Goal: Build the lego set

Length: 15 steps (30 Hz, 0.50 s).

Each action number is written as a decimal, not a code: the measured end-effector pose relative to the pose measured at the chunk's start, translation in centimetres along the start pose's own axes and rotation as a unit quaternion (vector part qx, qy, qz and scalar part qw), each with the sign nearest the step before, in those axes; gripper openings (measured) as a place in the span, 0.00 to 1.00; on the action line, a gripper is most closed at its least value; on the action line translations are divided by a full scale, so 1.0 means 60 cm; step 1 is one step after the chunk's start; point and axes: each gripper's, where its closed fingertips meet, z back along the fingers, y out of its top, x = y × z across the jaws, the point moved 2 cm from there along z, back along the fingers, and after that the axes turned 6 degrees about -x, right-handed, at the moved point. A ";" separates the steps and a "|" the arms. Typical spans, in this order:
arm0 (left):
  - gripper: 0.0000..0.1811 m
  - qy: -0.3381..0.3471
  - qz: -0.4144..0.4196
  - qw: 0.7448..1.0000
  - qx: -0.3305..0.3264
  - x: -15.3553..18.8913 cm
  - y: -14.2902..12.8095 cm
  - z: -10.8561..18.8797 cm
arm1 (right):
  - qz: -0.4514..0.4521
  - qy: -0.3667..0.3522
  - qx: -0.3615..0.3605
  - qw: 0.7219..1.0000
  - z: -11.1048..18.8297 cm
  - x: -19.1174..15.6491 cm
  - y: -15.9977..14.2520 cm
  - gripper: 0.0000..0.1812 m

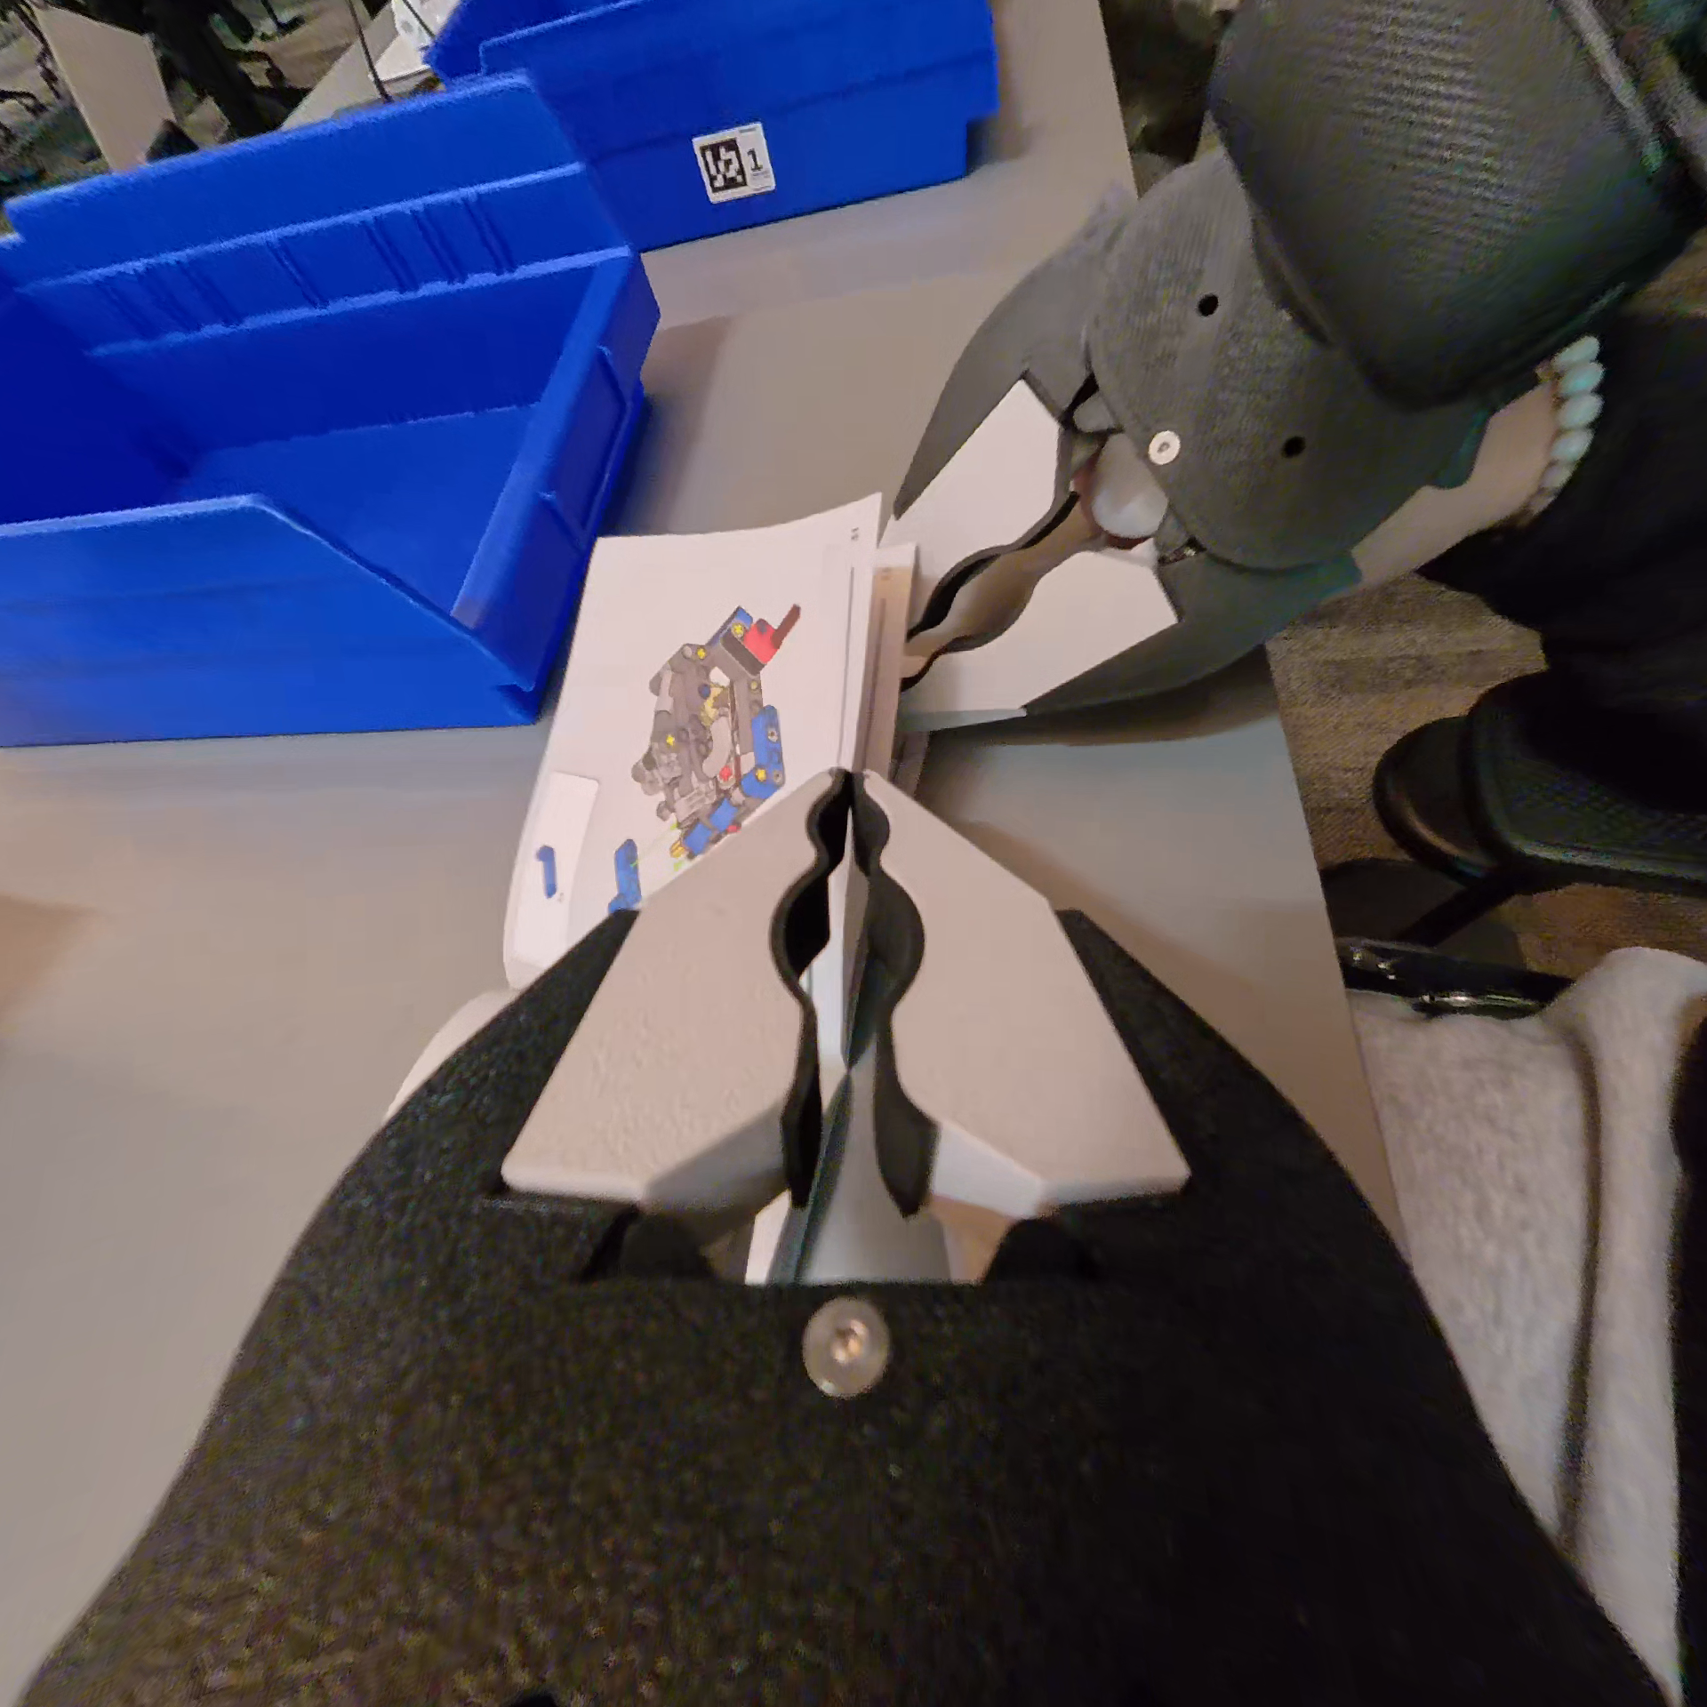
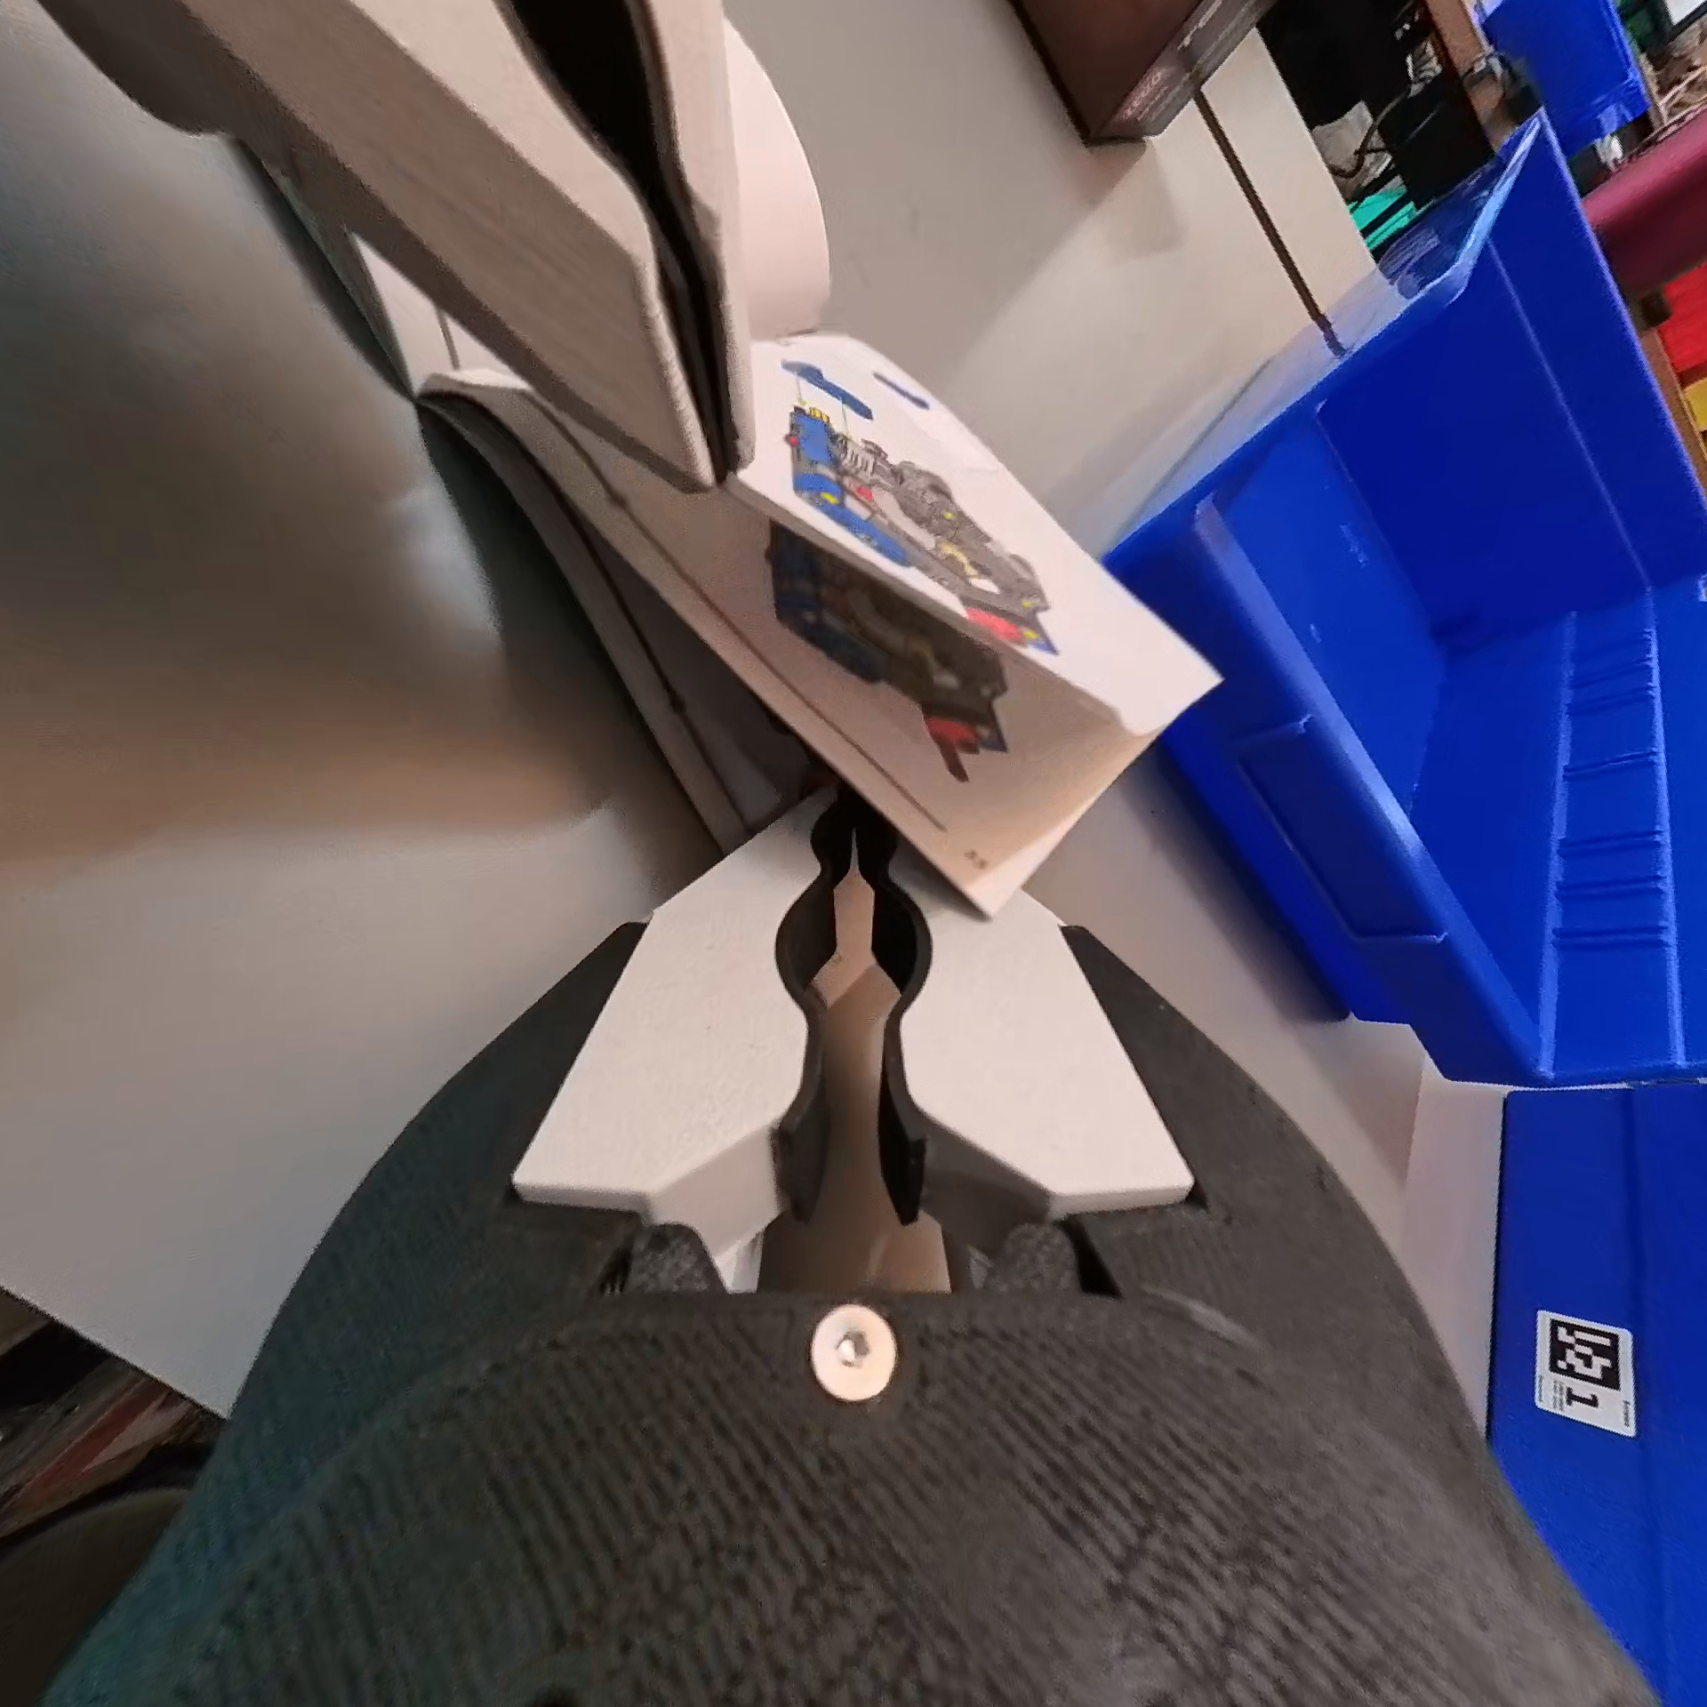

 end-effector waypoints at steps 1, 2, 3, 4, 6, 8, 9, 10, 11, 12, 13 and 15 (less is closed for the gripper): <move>0.00 0.003 0.004 1.000 -0.002 -0.003 -0.001 0.000 | 0.000 0.000 0.001 1.000 0.000 0.000 0.000 0.00; 0.00 0.021 0.001 1.000 -0.004 -0.009 -0.002 0.001 | -0.003 0.000 0.002 1.000 0.000 0.000 0.000 0.00; 0.00 0.043 -0.001 0.999 -0.003 -0.018 -0.001 0.005 | -0.005 0.000 0.002 1.000 0.001 0.001 0.000 0.00; 0.00 0.063 0.003 0.998 -0.002 -0.026 0.000 0.011 | -0.008 0.001 0.003 1.000 0.001 0.001 0.000 0.00; 0.00 0.100 0.019 0.995 0.005 -0.042 0.001 0.028 | -0.008 0.000 0.005 1.000 0.001 0.001 0.000 0.00; 0.00 0.139 0.020 0.990 0.003 -0.054 -0.008 0.050 | -0.007 -0.001 0.005 1.000 0.001 0.001 0.000 0.00; 0.00 0.155 0.018 0.988 -0.003 -0.057 -0.017 0.060 | -0.006 -0.001 0.004 1.000 0.001 0.001 0.000 0.00; 0.00 0.170 0.019 0.985 -0.010 -0.058 -0.028 0.070 | -0.006 -0.002 0.003 1.000 0.001 0.001 0.000 0.00; 0.00 0.182 0.022 0.983 -0.015 -0.059 -0.040 0.079 | -0.005 -0.002 0.003 1.000 0.001 0.001 0.000 0.00; 0.00 0.193 0.026 0.981 -0.021 -0.059 -0.053 0.088 | -0.004 -0.001 0.002 1.000 0.001 0.001 0.000 0.00; 0.00 0.201 0.030 0.979 -0.029 -0.058 -0.066 0.095 | -0.003 -0.002 0.001 1.000 0.001 0.000 0.000 0.00; 0.01 0.216 0.040 0.974 -0.049 -0.058 -0.093 0.106 | -0.002 -0.002 0.001 1.000 0.001 0.000 0.000 0.00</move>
